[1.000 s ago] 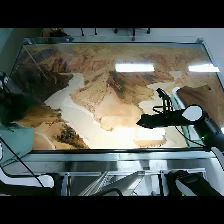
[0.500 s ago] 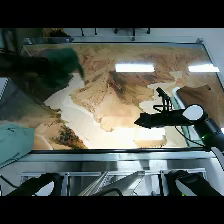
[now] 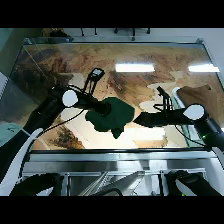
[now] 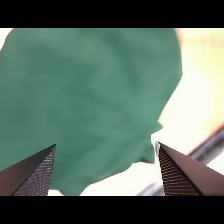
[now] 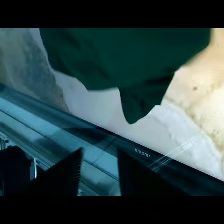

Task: Fold the shirts.

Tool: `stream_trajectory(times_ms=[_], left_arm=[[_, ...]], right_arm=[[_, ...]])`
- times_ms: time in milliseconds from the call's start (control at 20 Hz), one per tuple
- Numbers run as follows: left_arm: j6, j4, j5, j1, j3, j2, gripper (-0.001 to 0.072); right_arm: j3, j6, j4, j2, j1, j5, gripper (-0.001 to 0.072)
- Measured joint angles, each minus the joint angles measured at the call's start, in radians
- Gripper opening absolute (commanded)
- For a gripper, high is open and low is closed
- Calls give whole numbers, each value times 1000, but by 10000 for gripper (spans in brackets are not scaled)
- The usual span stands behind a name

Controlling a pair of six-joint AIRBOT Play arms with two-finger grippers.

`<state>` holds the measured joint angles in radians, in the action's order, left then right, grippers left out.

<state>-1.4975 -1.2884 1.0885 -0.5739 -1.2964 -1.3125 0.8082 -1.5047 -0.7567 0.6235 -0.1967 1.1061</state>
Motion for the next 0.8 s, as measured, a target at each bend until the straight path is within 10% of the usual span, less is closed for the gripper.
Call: stream_trajectory(times_ms=[250, 800], left_arm=[[21, -1, 181, 140, -11, 5, 703], [335, 479, -66, 460, 419, -54, 703]], right_arm=[[73, 68, -13, 13, 150, 28, 500], [94, 348, 101, 422, 296, 0, 427]])
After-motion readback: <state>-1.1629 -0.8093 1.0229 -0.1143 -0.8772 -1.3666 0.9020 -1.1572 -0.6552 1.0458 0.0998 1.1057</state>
